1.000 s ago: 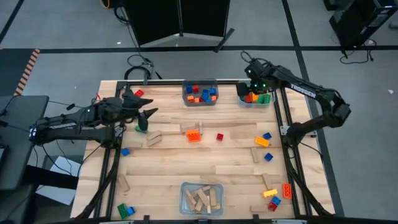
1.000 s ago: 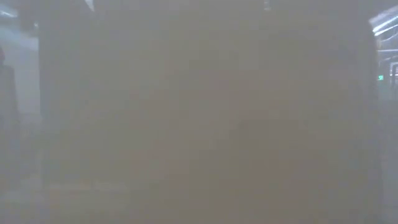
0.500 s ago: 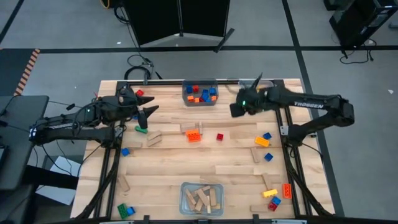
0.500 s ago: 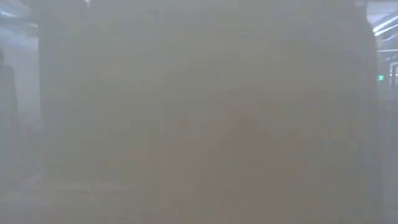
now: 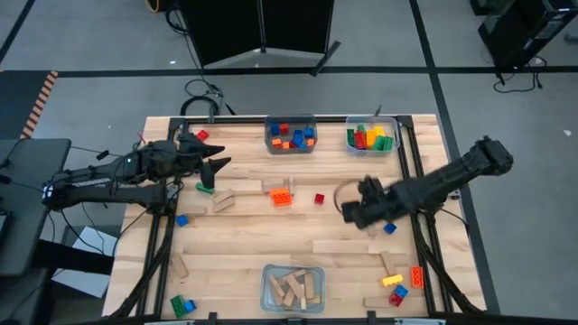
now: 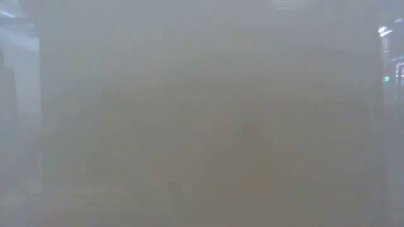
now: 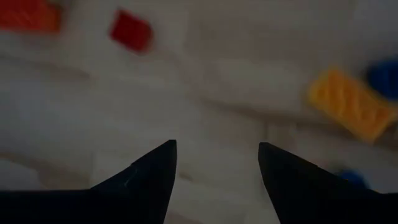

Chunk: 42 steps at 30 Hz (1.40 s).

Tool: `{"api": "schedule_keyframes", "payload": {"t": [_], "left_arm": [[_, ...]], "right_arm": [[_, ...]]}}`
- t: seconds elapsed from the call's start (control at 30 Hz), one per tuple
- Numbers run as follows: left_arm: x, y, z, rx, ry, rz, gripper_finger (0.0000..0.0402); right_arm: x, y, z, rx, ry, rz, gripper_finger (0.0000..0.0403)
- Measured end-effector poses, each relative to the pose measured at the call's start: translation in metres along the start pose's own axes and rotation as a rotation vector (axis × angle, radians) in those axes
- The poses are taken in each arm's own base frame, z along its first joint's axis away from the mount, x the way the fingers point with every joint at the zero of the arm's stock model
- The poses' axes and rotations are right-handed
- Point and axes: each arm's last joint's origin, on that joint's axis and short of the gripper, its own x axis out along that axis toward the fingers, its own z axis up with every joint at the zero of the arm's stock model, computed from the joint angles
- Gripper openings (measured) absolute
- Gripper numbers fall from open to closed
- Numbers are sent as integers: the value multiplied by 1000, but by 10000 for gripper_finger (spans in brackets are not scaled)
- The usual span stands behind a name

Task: Sort blocks by size
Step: Put the small blue game piece into the black bin

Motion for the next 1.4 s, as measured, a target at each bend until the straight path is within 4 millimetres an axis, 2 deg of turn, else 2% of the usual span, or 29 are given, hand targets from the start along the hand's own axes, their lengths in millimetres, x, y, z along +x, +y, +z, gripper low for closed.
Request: {"api": "schedule_keyframes", "payload": {"t": [0.13,0.27,0.43,0.67,0.83,1.07,1.23,1.4], "left_arm": [[1,-1,0,4,4,-9,241],[2,0,0,22,6,2,241],[6,1,-1,35,4,71,241],[18,11,-4,-32,145,368,241],[34,27,4,-55,403,557,241],[66,70,7,-11,948,620,241],[92,106,-6,24,1305,636,241],[118,134,-32,36,1554,591,241]], "right_arm": [[12,-18,-35,23,20,10,238],[23,-38,-56,27,8,8,238],[28,-53,-67,-36,-1,-13,239],[32,-59,-66,-225,-19,-47,238],[34,-56,-59,-364,-25,-67,239],[38,-50,-49,-391,-20,-77,238],[40,-42,-45,-336,-8,-27,238],[42,-31,-42,-266,10,60,233]]}}
